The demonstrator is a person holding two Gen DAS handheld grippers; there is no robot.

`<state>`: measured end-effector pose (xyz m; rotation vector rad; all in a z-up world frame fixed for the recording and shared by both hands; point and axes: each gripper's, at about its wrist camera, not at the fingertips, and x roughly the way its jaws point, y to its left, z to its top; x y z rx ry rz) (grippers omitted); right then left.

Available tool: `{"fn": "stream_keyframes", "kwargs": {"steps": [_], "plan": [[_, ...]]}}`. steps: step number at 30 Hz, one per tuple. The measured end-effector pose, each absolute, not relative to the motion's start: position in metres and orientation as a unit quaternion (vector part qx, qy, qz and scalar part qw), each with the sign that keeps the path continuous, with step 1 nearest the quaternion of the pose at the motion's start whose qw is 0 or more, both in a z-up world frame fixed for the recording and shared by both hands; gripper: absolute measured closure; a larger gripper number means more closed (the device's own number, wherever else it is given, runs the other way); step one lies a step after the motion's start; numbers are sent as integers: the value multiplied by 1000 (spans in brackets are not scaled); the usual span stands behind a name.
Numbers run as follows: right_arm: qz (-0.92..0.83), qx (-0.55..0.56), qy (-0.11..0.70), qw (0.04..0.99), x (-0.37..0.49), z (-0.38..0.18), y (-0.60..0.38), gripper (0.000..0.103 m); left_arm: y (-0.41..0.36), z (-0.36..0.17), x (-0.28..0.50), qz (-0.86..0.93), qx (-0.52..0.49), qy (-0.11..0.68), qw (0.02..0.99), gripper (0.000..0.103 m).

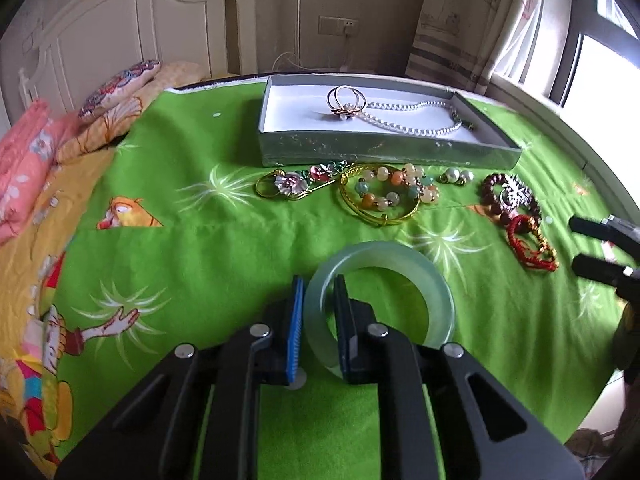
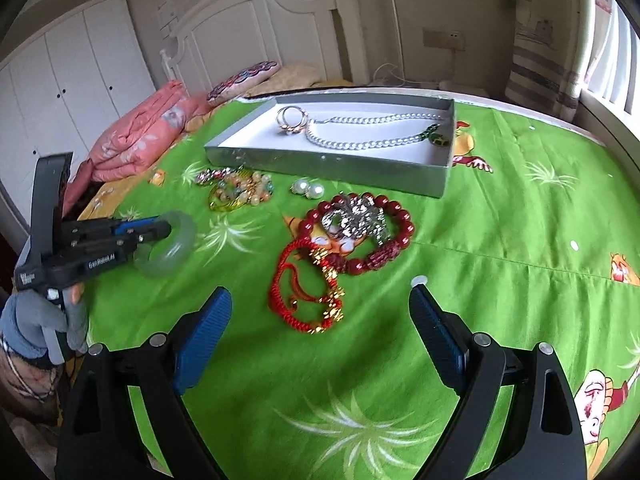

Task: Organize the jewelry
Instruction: 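Grasp the red string bracelet with the right gripper while the left gripper holds the bangle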

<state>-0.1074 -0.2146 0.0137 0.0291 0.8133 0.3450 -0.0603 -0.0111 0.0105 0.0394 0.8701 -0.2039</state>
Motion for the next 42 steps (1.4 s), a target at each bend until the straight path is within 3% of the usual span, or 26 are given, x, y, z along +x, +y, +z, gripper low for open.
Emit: {"fn": "stream_keyframes", "kwargs": {"steps": [4, 8, 10, 13, 17, 20, 22, 28, 33, 38, 39, 40, 42], "plan": [[171, 6, 402, 900, -104, 11, -206, 41, -4, 11, -58, -110, -4, 422, 900, 89], [165, 31, 410, 897, -96, 10, -211, 51, 0, 10, -58, -116, -12, 422, 899, 89], [149, 35, 412, 898, -91, 10, -213, 62, 0, 10, -58, -117, -14, 422, 899, 89], [132, 15, 425, 896, -84, 7, -209, 70, 1, 9, -59, -121, -17, 422, 898, 88], [113, -59, 420, 898, -88, 3, -186, 72, 1, 9, -59, -124, -21, 422, 898, 88], [112, -93, 407, 902, -90, 3, -173, 83, 3, 10, -59, -125, -23, 422, 898, 88], [113, -104, 402, 902, -92, 2, -170, 90, 3, 9, -59, -125, -22, 422, 898, 88], [100, -82, 348, 929, -106, 24, -185, 97, 3, 14, -65, -112, -16, 402, 909, 89], [89, -109, 292, 946, -122, 48, -189, 97, 0, 21, -76, -94, 6, 376, 922, 89], [143, -79, 338, 927, -114, 40, -187, 94, 10, 23, -80, -98, -17, 380, 920, 89], [158, -57, 356, 919, -110, 36, -188, 86, 13, 23, -81, -101, -26, 381, 919, 89], [164, -44, 367, 915, -108, 32, -187, 61, 16, 24, -83, -104, -34, 380, 918, 89], [169, -42, 368, 913, -110, 29, -182, 32, 19, 27, -88, -103, -40, 372, 922, 88]]}}
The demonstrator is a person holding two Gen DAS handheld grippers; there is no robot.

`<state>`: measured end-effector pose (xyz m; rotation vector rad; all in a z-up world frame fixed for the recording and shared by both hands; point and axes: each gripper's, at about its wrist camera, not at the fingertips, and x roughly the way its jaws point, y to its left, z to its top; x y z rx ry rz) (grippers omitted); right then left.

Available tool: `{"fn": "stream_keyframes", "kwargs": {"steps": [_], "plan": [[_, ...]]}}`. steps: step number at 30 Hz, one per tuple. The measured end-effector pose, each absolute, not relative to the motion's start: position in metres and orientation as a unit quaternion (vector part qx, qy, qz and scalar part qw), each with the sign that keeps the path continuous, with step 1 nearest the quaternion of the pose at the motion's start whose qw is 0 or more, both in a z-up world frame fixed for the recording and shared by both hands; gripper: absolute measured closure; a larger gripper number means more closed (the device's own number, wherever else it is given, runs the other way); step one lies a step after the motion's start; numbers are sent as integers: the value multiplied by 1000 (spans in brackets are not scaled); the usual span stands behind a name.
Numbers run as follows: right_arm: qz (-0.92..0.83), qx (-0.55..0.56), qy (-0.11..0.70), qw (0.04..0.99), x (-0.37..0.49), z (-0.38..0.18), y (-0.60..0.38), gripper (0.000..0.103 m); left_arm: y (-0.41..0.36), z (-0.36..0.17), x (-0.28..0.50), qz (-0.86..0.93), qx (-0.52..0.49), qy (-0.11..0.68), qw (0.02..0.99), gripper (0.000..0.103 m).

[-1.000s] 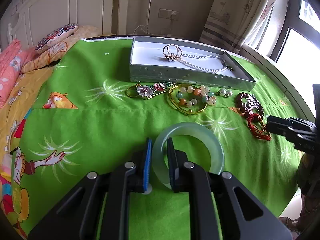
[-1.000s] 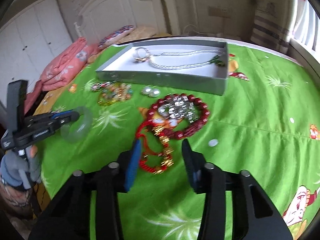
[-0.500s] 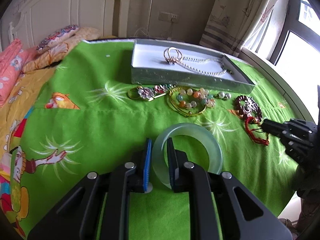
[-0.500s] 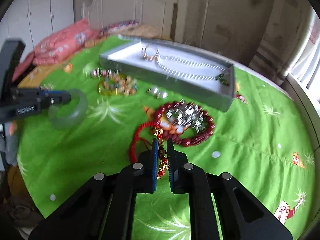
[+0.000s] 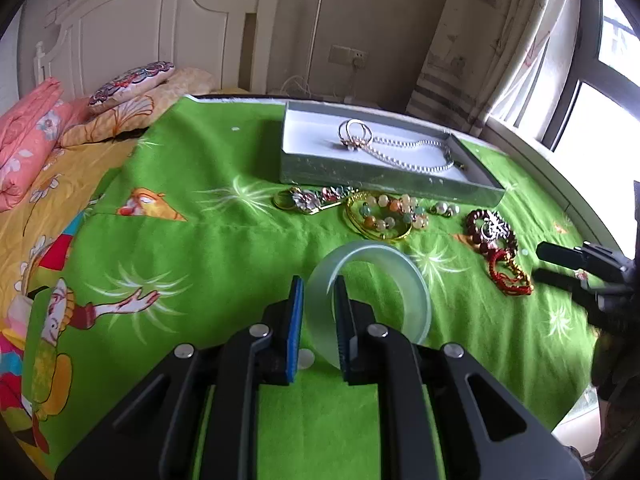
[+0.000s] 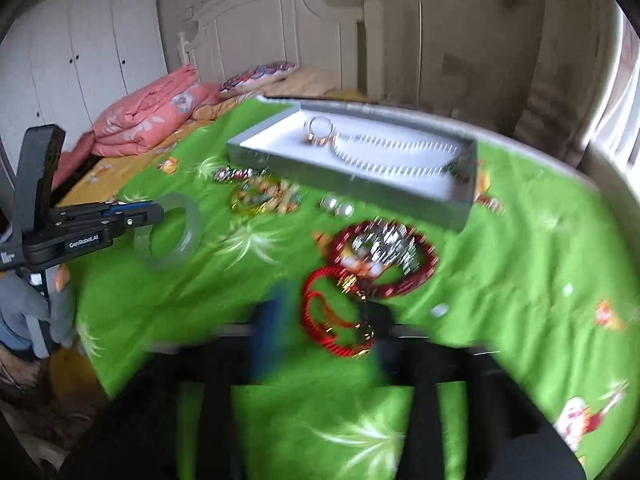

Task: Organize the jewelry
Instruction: 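Grasp the red string bracelet with the right gripper while the left gripper holds the bangle, then carry the bangle with the left gripper into the box while the right gripper drops the red bracelet there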

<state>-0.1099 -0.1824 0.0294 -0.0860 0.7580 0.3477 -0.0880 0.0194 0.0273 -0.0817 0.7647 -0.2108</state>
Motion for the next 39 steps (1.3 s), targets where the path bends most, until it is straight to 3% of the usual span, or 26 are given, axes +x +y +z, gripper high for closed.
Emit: {"fn": "stream_keyframes", "kwargs": {"steps": [2, 4, 11, 13, 16, 26, 39], "plan": [[177, -72, 371, 909, -111, 27, -168, 43, 21, 30, -92, -103, -43, 366, 924, 88], [178, -87, 377, 905, -108, 24, -159, 66, 22, 34, -94, -106, -49, 360, 926, 88], [155, -103, 412, 892, -82, 3, -145, 75, 23, 56, -107, -125, -60, 323, 936, 88], [155, -102, 409, 894, -81, 2, -145, 95, 23, 62, -110, -131, -61, 317, 938, 88], [174, -78, 391, 900, -85, 8, -153, 95, 22, 66, -113, -135, -63, 313, 938, 88], [290, 183, 328, 880, -90, 39, -220, 95, 23, 80, -115, -139, -68, 298, 942, 88], [276, 175, 302, 895, -77, 67, -223, 95, 6, 87, -82, -171, -69, 312, 932, 88]]}}
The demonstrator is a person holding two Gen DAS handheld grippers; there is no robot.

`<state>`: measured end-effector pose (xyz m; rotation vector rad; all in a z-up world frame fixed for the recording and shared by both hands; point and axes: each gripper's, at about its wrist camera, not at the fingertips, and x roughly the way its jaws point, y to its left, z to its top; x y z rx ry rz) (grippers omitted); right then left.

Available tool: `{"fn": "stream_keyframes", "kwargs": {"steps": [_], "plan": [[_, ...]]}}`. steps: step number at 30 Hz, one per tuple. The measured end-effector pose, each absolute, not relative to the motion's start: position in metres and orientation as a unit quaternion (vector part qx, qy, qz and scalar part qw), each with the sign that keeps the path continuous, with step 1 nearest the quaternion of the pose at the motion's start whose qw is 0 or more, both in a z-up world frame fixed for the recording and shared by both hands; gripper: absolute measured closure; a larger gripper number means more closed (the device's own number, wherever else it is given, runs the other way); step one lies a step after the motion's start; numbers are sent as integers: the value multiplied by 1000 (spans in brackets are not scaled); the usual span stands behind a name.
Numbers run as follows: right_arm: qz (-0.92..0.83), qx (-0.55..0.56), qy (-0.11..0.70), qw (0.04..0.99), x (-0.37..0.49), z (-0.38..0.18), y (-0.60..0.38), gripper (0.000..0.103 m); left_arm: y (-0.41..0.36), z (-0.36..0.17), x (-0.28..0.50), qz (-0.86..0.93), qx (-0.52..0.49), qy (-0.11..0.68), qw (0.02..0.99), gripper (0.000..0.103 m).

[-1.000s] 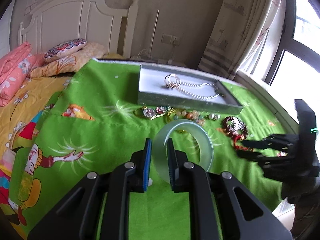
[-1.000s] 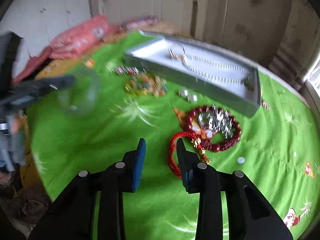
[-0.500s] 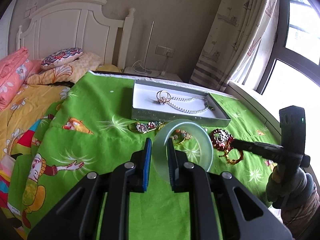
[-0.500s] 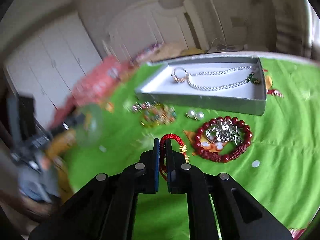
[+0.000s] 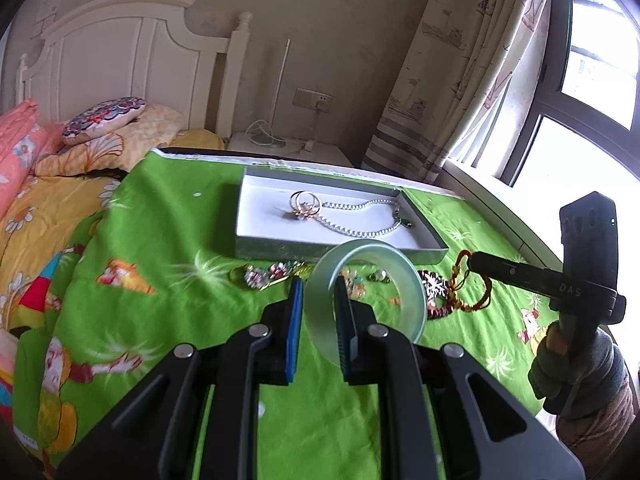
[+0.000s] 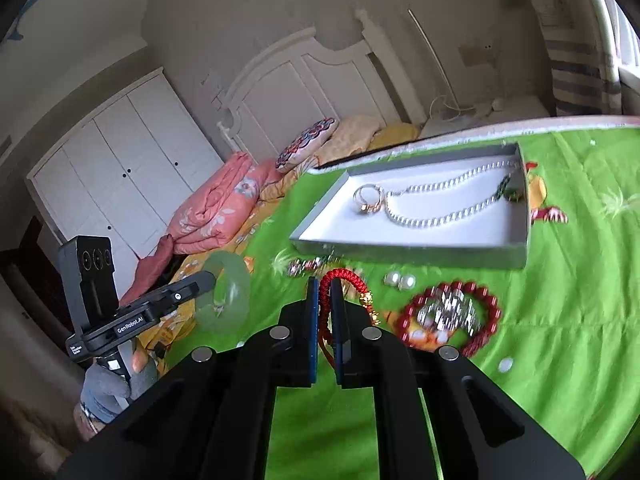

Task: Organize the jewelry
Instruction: 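Carry the bangle with the left gripper into the box while the right gripper drops the red bracelet there, then open both grippers and withdraw them from the box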

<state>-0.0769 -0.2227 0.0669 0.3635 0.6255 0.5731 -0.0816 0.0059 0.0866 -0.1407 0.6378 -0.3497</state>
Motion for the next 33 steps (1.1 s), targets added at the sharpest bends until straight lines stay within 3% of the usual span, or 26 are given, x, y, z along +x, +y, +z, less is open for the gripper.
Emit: {"fn": "stream_keyframes", "kwargs": {"steps": [13, 21, 22, 29, 30, 31, 32, 33], "plan": [[198, 144, 294, 924, -11, 78, -238, 95, -24, 88, 15, -161, -60, 339, 925, 88], [139, 100, 304, 937, 23, 65, -245, 95, -24, 76, 79, -156, -106, 366, 911, 85], [131, 88, 308, 938, 26, 61, -244, 95, -24, 74, 84, -153, -110, 366, 911, 103], [114, 56, 339, 932, 39, 34, -237, 93, -21, 56, 102, -111, -95, 388, 910, 102], [116, 60, 345, 929, 40, 32, -238, 91, -16, 52, 102, -103, -100, 394, 908, 93], [114, 63, 349, 928, 41, 32, -238, 83, -9, 49, 101, -98, -108, 396, 906, 71], [113, 66, 350, 928, 41, 32, -239, 77, -3, 46, 99, -92, -119, 396, 906, 59], [117, 73, 346, 928, 40, 34, -241, 58, 4, 45, 95, -86, -133, 389, 907, 42]]}}
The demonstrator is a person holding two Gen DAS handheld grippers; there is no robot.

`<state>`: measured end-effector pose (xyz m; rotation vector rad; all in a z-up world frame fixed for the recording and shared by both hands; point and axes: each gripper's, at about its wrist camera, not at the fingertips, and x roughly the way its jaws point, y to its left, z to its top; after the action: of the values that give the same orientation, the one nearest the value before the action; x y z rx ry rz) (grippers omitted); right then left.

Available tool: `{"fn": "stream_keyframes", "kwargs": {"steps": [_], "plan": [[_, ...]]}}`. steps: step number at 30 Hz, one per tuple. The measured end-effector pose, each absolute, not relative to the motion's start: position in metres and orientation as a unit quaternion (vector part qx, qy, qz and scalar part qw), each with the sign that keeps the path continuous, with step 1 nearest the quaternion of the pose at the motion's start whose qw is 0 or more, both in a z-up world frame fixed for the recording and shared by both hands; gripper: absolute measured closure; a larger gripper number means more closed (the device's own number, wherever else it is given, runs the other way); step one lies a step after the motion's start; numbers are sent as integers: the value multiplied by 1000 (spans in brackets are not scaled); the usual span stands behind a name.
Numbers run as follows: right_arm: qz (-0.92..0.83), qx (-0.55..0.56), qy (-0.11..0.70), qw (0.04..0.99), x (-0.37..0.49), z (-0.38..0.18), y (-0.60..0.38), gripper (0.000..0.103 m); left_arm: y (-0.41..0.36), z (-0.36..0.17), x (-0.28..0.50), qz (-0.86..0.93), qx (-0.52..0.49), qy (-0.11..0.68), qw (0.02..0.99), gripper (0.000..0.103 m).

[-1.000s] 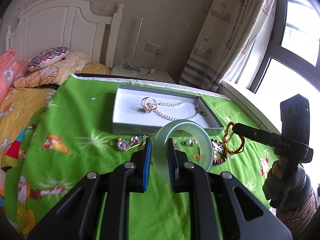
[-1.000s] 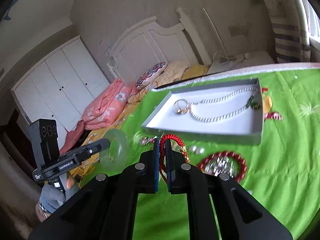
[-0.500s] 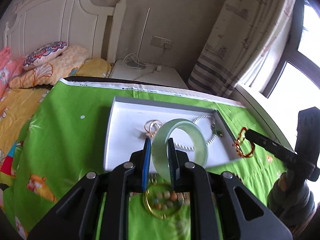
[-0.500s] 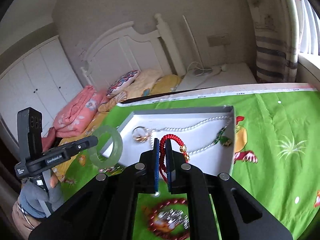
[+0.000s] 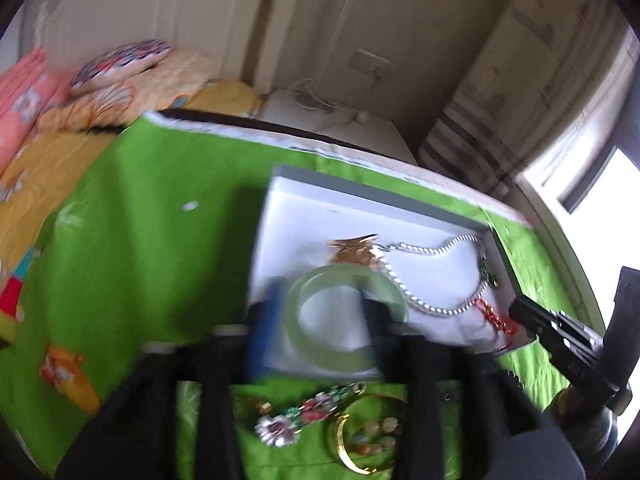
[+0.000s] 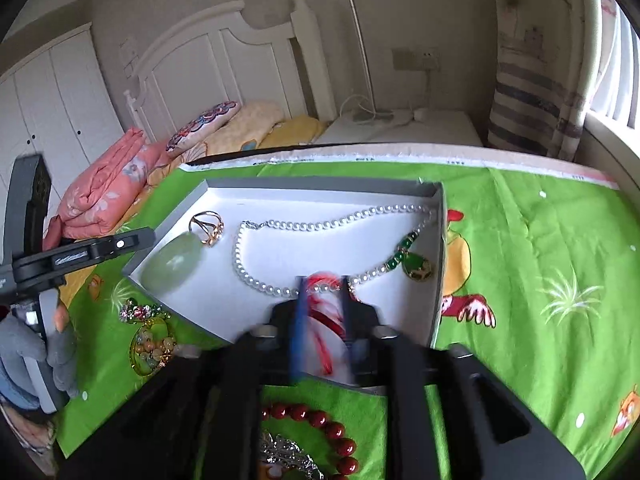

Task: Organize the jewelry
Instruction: 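Open both grippers and withdraw them from the box, then grasp the silver pendant on the red bead bracelet with the left gripper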

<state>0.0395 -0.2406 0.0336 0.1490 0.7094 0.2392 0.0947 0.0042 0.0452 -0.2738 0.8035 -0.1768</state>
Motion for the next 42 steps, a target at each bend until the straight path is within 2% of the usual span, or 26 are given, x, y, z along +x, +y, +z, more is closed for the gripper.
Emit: {"fn": "stream_keyframes", "kwargs": {"steps": [1, 2, 6, 10, 15, 21, 29, 42], "plan": [[119, 78, 340, 930, 37, 36, -242, 40, 11, 45, 88, -83, -143, 381, 909, 35], [125, 84, 330, 932, 33, 39, -244, 36, 16, 45, 82, -83, -152, 375, 911, 33], [131, 101, 306, 937, 10, 53, -249, 36, 30, 49, 54, -81, -168, 352, 917, 11], [129, 111, 294, 941, -18, 58, -256, 36, 33, 55, 16, -62, -149, 323, 933, 3], [120, 107, 305, 939, -47, 46, -264, 34, 27, 48, -23, -51, -104, 321, 940, 2], [112, 110, 327, 932, -64, 27, -271, 34, 33, 32, -51, -54, -120, 326, 936, 3], [123, 59, 341, 930, -65, 22, -247, 34, 52, 23, -46, -62, -186, 334, 922, 3], [118, -11, 411, 904, -51, 2, -217, 34, 49, 23, -49, -75, -188, 328, 923, 2]]}}
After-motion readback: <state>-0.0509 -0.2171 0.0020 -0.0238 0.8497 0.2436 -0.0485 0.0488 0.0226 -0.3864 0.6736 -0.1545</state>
